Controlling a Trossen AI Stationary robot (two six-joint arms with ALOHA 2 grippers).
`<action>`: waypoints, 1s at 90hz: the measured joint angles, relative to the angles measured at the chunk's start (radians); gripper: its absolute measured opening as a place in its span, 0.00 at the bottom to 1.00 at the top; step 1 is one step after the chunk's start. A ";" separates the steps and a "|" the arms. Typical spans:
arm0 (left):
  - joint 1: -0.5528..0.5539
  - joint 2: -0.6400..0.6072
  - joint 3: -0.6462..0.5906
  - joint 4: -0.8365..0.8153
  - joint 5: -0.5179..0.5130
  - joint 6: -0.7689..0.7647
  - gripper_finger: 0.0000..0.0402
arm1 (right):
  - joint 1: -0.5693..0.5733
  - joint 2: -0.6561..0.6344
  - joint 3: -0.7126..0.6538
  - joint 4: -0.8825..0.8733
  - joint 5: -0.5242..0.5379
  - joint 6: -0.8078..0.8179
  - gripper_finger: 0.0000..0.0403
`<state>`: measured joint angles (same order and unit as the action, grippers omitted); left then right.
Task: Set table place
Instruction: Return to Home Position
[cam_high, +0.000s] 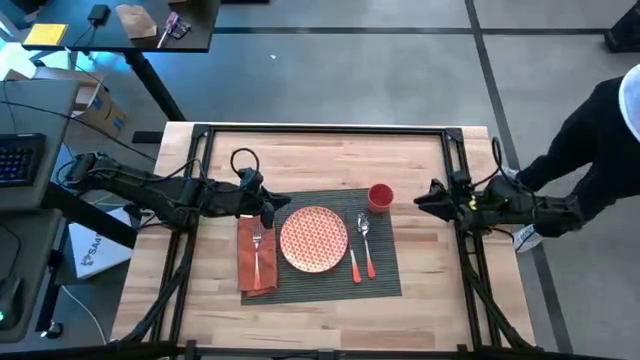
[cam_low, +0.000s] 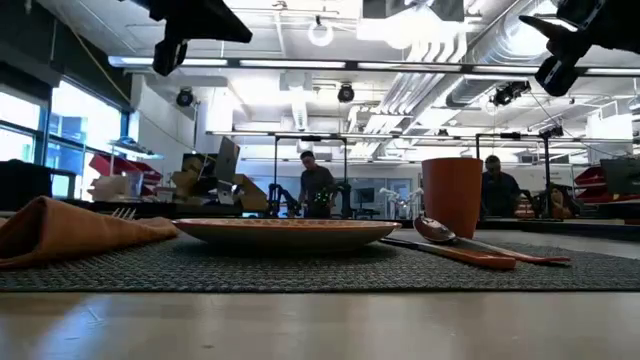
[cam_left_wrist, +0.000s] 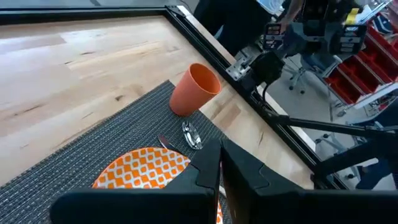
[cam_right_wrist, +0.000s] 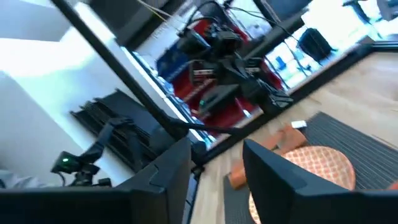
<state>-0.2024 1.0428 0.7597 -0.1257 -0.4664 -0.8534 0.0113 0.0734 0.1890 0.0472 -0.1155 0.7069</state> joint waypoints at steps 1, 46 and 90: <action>0.000 0.000 0.000 0.000 0.000 0.000 0.00 | 0.000 -0.004 -0.007 0.006 -0.001 0.000 0.26; 0.000 0.000 -0.001 0.027 -0.039 -0.009 0.00 | 0.000 -0.069 -0.180 0.126 0.005 -0.005 0.01; 0.046 -0.300 -0.241 0.199 0.059 0.202 0.00 | 0.000 -0.059 -0.179 -0.028 0.055 0.026 0.02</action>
<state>-0.1564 0.7431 0.5189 0.0732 -0.4076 -0.6516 0.0111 0.0143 0.0097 0.0195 -0.0605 0.7330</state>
